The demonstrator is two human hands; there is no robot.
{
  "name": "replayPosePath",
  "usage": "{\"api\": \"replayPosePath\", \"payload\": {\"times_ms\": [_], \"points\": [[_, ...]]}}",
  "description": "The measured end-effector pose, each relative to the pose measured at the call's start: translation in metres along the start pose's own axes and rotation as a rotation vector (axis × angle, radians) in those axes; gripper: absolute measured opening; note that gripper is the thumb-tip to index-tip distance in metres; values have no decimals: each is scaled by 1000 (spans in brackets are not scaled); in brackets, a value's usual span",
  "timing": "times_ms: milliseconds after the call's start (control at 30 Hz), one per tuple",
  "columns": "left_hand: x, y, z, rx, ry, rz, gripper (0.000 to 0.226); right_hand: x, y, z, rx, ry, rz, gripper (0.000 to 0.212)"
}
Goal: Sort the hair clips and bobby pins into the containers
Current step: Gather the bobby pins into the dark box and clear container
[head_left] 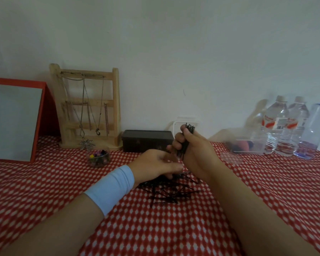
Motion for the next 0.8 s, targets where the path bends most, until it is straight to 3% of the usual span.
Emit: {"api": "replayPosePath", "payload": {"times_ms": [233, 367, 500, 600, 800], "points": [[-3, -8, 1, -267, 126, -127, 20, -8, 7, 11, -237, -32, 40, 14], [-7, -10, 5, -488, 140, -237, 20, -6, 6, 12, -244, -11, -15, 16], [-8, -2, 8, -888, 205, -347, 26, -5, -1, 5, -303, 62, -101, 18], [-8, 9, 12, -1196, 237, -328, 40, -7, -5, 4, -431, 120, -146, 15], [-7, 10, 10, -1389, 271, -270, 47, -13, 2, 6, -654, 117, -81, 20]]}}
Point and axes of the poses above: each hand's wrist, its own x-axis towards the middle knuckle, its own z-axis out of the palm, y = z × x, the point moved 6 cm from there along x, towards the middle knuckle, and after that the axes turned 12 degrees about z, right-handed, at the moved point
